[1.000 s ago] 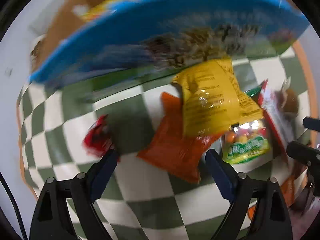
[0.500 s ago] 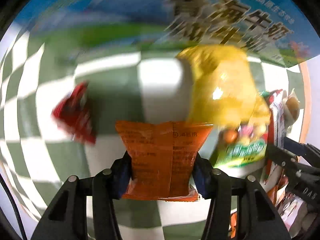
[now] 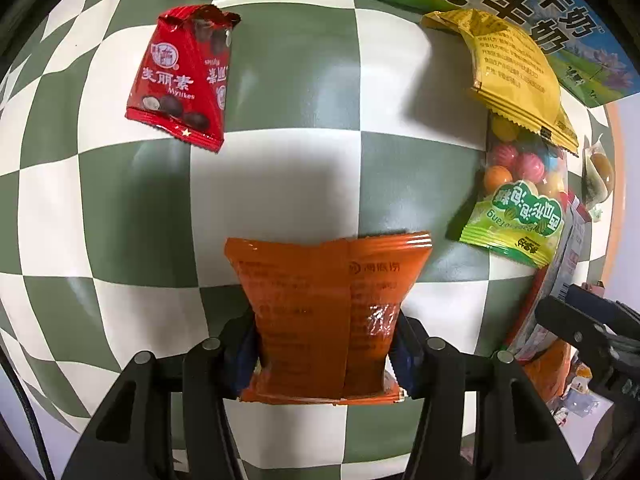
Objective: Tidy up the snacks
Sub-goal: 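Grasp the orange packet with the left tool while the right grasps the red-white spicy strip pack, then carry both packets into the box and open both tools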
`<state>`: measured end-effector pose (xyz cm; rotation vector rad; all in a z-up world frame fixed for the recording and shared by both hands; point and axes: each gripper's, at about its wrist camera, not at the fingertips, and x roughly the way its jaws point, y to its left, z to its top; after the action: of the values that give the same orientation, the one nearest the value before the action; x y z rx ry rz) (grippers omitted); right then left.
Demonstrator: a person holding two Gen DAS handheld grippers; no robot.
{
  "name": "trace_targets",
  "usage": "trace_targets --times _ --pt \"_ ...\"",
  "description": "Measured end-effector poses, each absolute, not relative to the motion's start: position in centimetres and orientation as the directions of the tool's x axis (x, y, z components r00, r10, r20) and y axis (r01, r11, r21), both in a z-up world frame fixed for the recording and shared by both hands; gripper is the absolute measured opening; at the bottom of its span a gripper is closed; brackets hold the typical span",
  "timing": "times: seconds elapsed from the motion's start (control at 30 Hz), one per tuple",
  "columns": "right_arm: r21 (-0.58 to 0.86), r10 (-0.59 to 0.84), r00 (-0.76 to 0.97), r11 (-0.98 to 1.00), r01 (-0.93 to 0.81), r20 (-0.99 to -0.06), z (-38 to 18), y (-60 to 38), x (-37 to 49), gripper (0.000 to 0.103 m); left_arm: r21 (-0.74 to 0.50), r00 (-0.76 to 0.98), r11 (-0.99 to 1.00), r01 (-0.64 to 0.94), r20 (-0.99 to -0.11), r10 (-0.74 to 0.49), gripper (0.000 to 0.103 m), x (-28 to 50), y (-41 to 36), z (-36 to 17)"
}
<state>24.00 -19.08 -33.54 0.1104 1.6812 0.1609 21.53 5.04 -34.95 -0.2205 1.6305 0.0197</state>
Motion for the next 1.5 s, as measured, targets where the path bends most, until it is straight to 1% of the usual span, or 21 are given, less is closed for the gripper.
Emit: trace_targets --times 0.1,0.17,0.23,0.27,0.3,0.4,0.43,0.57,0.8,0.93,1.07,1.2,1.3,1.43,1.5 --pt "0.159 0.162 -0.102 0.987 0.037 -0.982 -34.3 -18.9 24.5 0.079 -0.118 -0.038 0.979 -0.166 -0.991 -0.126 0.052 22.3 4.6 -34.6" --pt "0.135 0.137 -0.068 0.990 0.039 -0.988 -34.3 -18.5 24.5 0.078 -0.109 -0.031 0.980 -0.166 -0.993 -0.115 0.051 22.2 4.6 -34.4" --pt "0.099 0.100 -0.031 0.994 0.034 -0.994 -34.7 -18.0 24.7 0.069 -0.090 -0.019 0.983 -0.158 -0.995 -0.095 0.048 21.7 4.1 -33.9" --pt "0.082 0.083 -0.017 0.996 0.033 -0.996 -34.9 -17.5 24.6 0.061 -0.082 -0.013 0.985 -0.155 -0.996 -0.085 0.047 21.4 3.5 -33.1" --pt "0.076 0.077 -0.009 0.996 0.035 -0.997 -34.9 -17.2 24.5 0.057 -0.077 -0.007 0.985 -0.151 -0.997 -0.079 0.047 21.1 3.1 -32.6" --pt "0.092 0.092 0.005 0.995 0.031 -0.996 -34.3 -17.0 23.9 0.049 -0.082 -0.004 0.984 -0.156 -0.996 -0.084 0.046 20.3 3.2 -32.2" --pt "0.106 0.106 0.007 0.994 0.031 -0.994 -33.9 -17.3 23.6 0.048 -0.084 -0.004 0.984 -0.158 -0.996 -0.086 0.046 20.1 3.2 -32.1" --pt "0.157 0.157 0.019 0.987 0.031 -0.987 -32.3 -18.3 22.4 0.047 -0.102 0.012 0.981 -0.163 -0.995 -0.102 0.045 18.7 3.5 -30.5" --pt "0.264 0.265 0.089 0.964 -0.018 -0.960 -26.5 -18.3 22.0 0.047 -0.176 0.131 0.976 -0.129 -0.978 -0.160 0.045 18.4 2.7 -23.1" --pt "0.321 0.326 0.147 0.945 -0.059 -0.934 -21.7 -17.7 23.7 0.047 -0.218 0.226 0.972 -0.087 -0.955 -0.194 0.045 20.5 2.1 -17.9" --pt "0.373 0.387 0.208 0.922 -0.106 -0.898 -17.1 -17.3 27.5 0.047 -0.248 0.296 0.968 -0.041 -0.928 -0.225 0.045 25.7 2.4 -13.6" --pt "0.364 0.391 0.265 0.920 -0.145 -0.882 -14.2 -17.2 32.3 0.047 -0.235 0.352 0.972 -0.013 -0.911 -0.215 0.045 31.9 2.5 -11.3" --pt "0.313 0.352 0.305 0.934 -0.171 -0.885 -12.9 -17.0 36.5 0.047 -0.212 0.369 0.977 -0.016 -0.910 -0.191 0.045 35.8 2.6 -10.7" --pt "0.246 0.293 0.315 0.952 -0.182 -0.903 -13.3 -16.6 43.0 0.047 -0.171 0.344 0.985 -0.030 -0.927 -0.150 0.045 41.3 3.8 -11.5" --pt "0.209 0.259 0.298 0.959 -0.189 -0.919 -14.1 -16.2 46.2 0.047 -0.145 0.314 0.989 -0.034 -0.941 -0.127 0.045 44.0 4.4 -12.9"
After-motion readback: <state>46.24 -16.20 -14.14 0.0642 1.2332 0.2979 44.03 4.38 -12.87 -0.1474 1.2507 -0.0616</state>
